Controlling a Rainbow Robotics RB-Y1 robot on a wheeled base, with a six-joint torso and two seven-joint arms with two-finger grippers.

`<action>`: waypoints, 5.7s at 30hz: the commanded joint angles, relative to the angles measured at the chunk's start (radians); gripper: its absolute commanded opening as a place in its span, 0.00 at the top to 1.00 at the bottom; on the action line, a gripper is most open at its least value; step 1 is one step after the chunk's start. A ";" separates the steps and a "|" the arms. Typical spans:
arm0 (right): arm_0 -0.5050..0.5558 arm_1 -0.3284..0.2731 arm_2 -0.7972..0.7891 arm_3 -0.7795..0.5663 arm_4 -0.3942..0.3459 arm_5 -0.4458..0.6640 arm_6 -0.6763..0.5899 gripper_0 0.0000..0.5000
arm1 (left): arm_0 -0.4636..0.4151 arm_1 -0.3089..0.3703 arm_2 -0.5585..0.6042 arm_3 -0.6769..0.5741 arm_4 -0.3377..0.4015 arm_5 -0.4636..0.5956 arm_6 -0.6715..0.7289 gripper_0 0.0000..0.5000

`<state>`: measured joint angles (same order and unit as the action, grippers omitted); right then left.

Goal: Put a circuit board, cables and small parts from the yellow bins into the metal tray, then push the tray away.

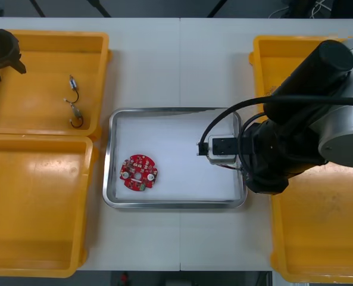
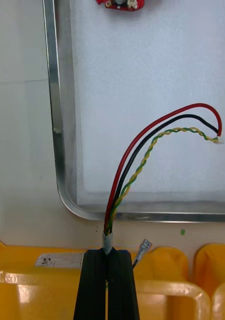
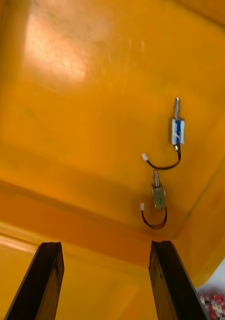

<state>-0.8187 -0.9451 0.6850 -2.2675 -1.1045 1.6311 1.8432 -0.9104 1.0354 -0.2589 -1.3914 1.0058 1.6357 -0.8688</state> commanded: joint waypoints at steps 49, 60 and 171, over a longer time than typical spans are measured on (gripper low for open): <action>-0.220 0.212 0.251 0.333 0.066 -0.060 0.011 0.00 | -0.268 -0.396 -0.152 0.577 -0.311 -0.430 -0.271 0.00; -0.218 0.103 0.016 0.364 -0.087 0.030 -0.154 0.00 | -0.268 -0.426 -0.154 0.667 -0.285 -0.488 -0.297 0.00; -0.183 0.121 0.005 1.295 0.005 -0.539 0.251 0.00 | -0.133 -0.170 -0.152 -0.294 0.051 0.125 0.011 1.00</action>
<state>-1.0038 -0.8350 0.6867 -0.9697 -1.0912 1.1213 2.0661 -1.0858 0.8653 -0.4395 -1.6049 1.0737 1.7517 -0.9775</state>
